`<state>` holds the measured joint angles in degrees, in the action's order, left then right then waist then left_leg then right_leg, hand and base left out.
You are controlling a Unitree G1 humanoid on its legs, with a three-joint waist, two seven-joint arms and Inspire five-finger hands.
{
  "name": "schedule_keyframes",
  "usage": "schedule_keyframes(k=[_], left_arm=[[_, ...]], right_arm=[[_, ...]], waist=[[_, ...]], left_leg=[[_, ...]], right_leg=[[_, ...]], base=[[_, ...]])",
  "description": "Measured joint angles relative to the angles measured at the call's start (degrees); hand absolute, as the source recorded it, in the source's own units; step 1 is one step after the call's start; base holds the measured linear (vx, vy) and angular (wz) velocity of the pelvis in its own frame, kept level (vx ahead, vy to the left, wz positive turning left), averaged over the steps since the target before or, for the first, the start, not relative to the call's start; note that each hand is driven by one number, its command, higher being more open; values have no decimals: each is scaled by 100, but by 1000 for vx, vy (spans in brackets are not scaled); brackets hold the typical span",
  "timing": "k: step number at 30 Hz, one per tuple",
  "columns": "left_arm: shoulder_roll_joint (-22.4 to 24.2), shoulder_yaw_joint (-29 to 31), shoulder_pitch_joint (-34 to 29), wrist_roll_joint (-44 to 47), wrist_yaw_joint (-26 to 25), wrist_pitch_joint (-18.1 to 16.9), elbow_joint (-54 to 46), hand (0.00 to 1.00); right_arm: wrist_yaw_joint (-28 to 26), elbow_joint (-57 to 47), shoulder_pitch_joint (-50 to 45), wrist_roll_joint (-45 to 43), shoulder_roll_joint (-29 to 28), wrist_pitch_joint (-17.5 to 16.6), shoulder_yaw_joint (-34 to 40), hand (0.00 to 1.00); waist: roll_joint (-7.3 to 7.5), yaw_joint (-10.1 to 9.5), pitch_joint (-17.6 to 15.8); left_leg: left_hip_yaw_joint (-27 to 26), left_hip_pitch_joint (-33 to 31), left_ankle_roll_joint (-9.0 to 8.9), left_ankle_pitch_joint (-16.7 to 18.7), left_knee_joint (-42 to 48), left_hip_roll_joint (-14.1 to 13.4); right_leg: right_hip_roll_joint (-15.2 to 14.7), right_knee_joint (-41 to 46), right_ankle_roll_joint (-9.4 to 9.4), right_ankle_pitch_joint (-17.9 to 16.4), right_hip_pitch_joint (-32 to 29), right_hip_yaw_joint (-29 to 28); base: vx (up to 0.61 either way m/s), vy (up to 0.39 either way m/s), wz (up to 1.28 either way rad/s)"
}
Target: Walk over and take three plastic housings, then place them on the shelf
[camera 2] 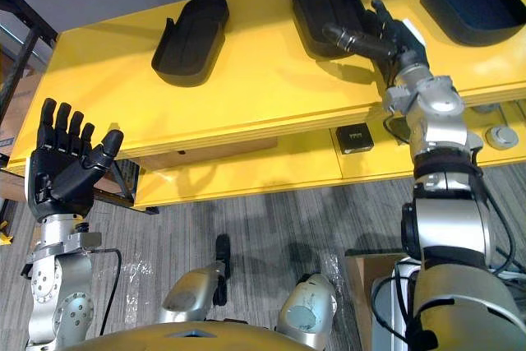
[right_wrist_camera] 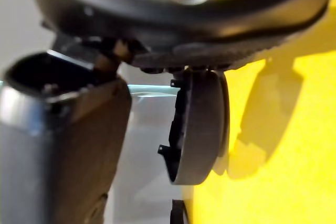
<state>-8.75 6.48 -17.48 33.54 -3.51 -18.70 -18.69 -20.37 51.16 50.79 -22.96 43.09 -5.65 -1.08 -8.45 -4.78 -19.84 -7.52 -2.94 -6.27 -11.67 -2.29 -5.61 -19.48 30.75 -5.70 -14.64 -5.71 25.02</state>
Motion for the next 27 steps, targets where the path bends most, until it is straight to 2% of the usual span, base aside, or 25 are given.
schedule_keyframes(k=[4, 8, 11, 18, 19, 21, 24, 26, 27], left_arm=[[0, 18, -1, 2, 5, 12, -3, 100], [-4, 25, -9, 0, 49, 40, -20, 100], [-5, 24, -40, -2, 60, 70, -115, 100], [-9, 3, -116, -22, 136, 79, -169, 100], [-16, -13, -82, -346, 29, 143, -172, 100], [-17, -15, -77, -507, -43, 220, -172, 100], [-26, -87, -91, -548, -187, 290, -170, 100], [-98, -124, -46, -1002, -322, 357, -163, 100], [-275, -97, 98, -1184, -447, 553, -133, 100]], right_arm=[[11, -430, -457, -1, -1, 7, 210, 100], [70, -606, -846, -2, -9, 12, 351, 100], [140, -734, -1107, 6, -19, -29, 398, 100], [906, -1327, -1716, 260, -387, -201, 461, 100], [2356, -2041, -1873, 1462, -586, -857, 665, 100], [3120, -2396, -1873, 2106, -592, -1347, 900, 100], [3476, -2865, -1881, 2371, -619, -1515, 1061, 100], [4095, -3694, -2148, 3096, -852, -1490, 1160, 100], [4500, -4800, -2712, 3609, -1138, -1529, 1233, 100]], waist=[[17, 1, 4], [93, -16, 28], [139, -48, 49], [333, -123, 206], [366, -87, 227], [367, -91, 236], [375, -65, 364], [368, -24, 476], [368, 21, 517]], left_leg=[[-51, 41, 72, 71, -1, 8], [-58, 182, 117, 122, -39, 10], [-59, 234, 122, 120, -102, -4], [-152, 349, 131, 129, -224, -74], [-190, 350, 138, 131, -236, -86], [-201, 350, 137, 131, -236, -98], [-208, 346, 138, 138, -237, -95], [-238, 348, 133, 164, -237, -97], [-276, 394, 121, 193, -237, -102]], right_leg=[[108, -432, -97, 250, 209, 18], [174, -849, -182, 453, 517, 81], [259, -1091, -191, 579, 654, 120], [458, -1639, -214, 852, 894, 120], [524, -1927, -240, 1030, 1000, 117], [563, -2004, -232, 1071, 1026, 116], [567, -2028, -235, 1074, 1026, 116], [603, -2118, -234, 1110, 1046, 105], [634, -2194, -243, 1127, 1076, 59]], base=[[47, 61, -3], [42, 49, 1], [12, 23, 2], [9, -5, -7], [5, -49, -7], [-1, -26, -4], [0, 0, 0], [0, -18, -5], [3, -24, -14]])
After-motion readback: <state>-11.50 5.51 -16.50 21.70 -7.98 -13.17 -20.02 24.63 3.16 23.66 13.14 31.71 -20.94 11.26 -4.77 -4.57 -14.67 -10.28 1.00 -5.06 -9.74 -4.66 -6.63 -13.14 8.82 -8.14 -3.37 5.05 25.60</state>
